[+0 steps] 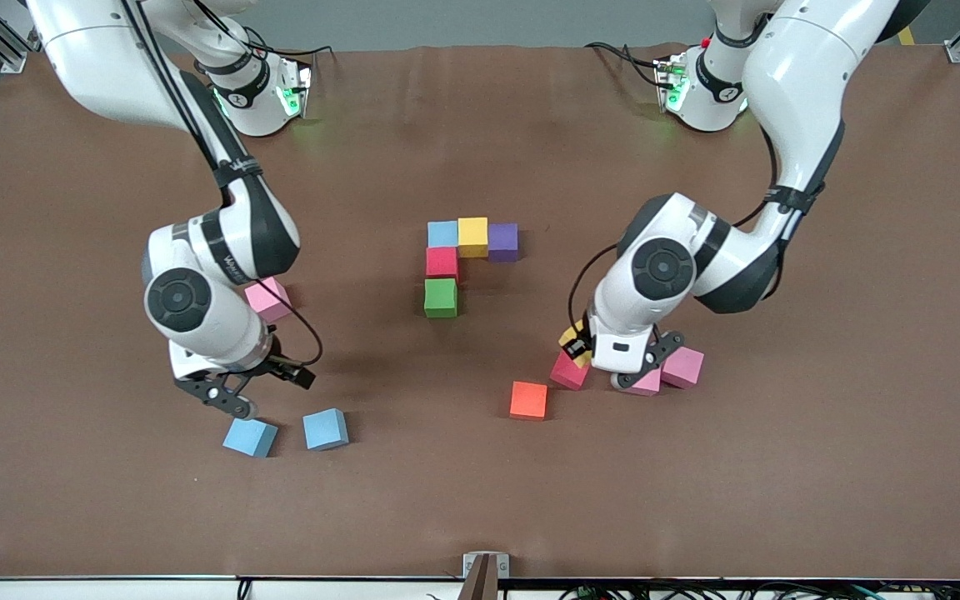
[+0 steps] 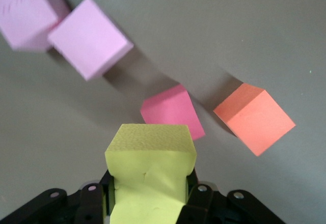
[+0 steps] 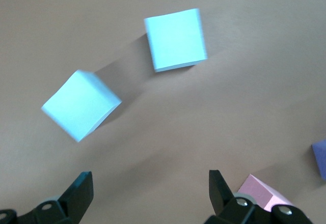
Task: Arrange 11 blocks into digit 3
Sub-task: 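Move the right gripper to the blue cube while the left gripper carries yellow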
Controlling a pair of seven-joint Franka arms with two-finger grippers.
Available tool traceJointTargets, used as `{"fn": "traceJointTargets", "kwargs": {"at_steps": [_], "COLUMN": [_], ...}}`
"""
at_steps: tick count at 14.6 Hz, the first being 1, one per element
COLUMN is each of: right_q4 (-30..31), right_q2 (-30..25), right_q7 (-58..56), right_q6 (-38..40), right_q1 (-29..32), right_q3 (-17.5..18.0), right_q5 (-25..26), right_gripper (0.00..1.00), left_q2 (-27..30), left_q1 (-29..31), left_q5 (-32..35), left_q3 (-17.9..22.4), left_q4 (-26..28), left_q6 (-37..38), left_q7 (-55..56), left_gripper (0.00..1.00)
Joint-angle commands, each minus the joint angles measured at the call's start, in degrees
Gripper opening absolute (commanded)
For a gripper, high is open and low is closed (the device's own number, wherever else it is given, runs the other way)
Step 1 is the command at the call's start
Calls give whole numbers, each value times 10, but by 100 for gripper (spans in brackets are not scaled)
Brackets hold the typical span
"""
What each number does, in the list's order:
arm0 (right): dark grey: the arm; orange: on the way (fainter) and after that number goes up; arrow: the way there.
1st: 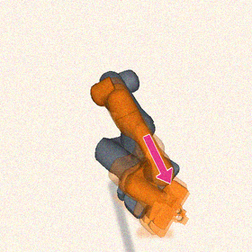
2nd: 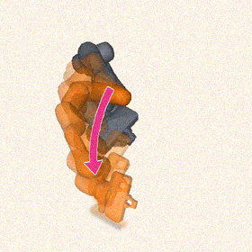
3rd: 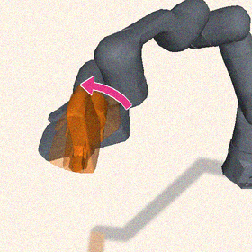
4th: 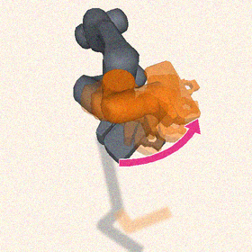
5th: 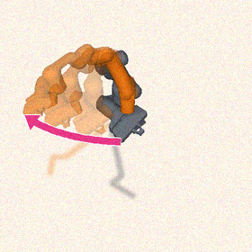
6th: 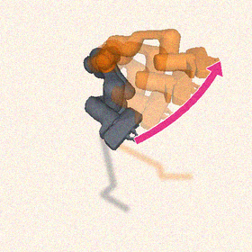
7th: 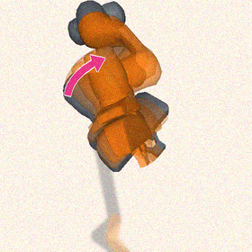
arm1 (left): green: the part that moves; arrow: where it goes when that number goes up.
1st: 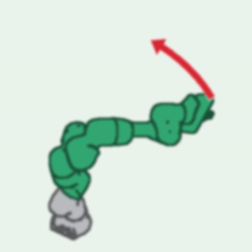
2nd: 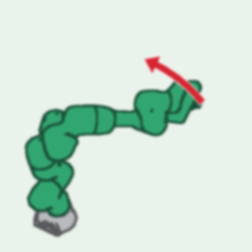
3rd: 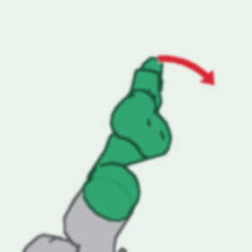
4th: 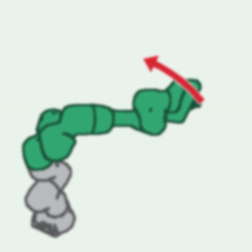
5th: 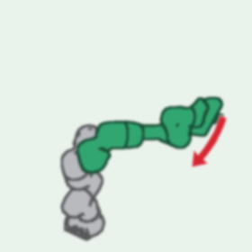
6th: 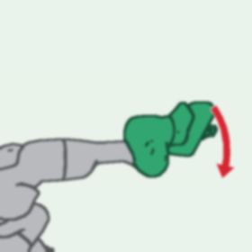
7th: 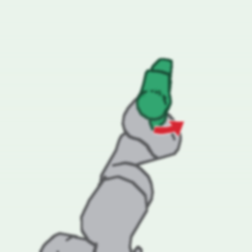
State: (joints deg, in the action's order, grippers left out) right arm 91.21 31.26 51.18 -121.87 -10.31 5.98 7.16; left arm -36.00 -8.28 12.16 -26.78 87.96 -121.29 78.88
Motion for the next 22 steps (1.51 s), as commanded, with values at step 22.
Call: {"fn": "traceJointTargets", "kwargs": {"at_steps": [22], "right_q4": [-292], "right_q2": [265], "right_q7": [357], "right_q6": [1], "right_q1": [-19], "right_q3": [18], "right_q5": [-7], "right_gripper": [100], "left_q2": [-104], "left_q1": [-245], "left_q5": [19], "left_q3": [96], "left_q4": [-50], "left_q6": [-78], "left_q7": [667], "left_gripper": [40]}}
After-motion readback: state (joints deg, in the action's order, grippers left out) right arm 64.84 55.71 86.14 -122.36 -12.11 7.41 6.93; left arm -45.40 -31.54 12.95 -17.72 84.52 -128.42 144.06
